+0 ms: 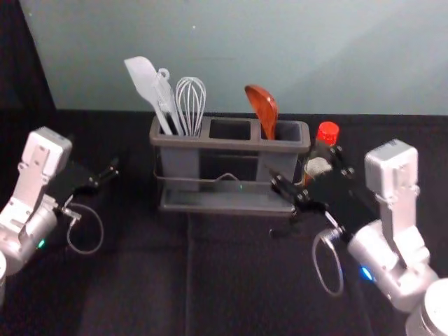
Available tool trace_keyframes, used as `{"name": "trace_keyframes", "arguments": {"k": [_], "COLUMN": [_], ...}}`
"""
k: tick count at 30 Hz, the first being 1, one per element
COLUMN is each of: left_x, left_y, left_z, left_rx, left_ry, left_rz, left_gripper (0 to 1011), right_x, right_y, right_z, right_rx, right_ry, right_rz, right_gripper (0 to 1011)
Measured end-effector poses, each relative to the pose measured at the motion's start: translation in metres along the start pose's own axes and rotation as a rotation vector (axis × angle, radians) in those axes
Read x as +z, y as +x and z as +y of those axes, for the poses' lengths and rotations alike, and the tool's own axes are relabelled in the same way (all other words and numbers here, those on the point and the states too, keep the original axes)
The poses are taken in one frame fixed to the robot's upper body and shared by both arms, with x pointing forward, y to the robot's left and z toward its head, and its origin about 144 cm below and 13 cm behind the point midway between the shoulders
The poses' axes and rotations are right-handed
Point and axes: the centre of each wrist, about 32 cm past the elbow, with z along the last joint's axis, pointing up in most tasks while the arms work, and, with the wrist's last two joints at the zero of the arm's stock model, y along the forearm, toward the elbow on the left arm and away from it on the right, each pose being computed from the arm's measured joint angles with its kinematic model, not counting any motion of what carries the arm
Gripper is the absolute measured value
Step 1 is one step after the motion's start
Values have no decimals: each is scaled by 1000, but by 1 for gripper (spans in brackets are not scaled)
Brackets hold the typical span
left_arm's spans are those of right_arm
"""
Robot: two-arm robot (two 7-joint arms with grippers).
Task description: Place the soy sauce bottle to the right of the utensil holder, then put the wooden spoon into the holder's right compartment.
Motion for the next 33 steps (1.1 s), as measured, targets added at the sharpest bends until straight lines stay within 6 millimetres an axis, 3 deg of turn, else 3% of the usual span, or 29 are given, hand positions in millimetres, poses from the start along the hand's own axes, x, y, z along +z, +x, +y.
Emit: {"name": "trace_keyframes", "arguments": {"k": [9,14,20,33], "left_x": [0,0,0,0], "left_y": [0,0,0,0], "left_z": [0,0,0,0], "left_rx": [0,0,0,0], "left_ry": [0,0,0,0], "left_rz": [0,0,0,0], "left_gripper": [1005,1005,1005,1005], "right_x": [-12,-30,-44,-60], "right_y": [9,21,37,60], "right_z": [-48,-59,-52,-9], "right_rx": [-155,-251,-316,-377], "right_ry": [-100,-173,-212,-178], "right_rz": [-12,-36,-59,-117], "right_gripper": [1004,1004,1004,1004]}}
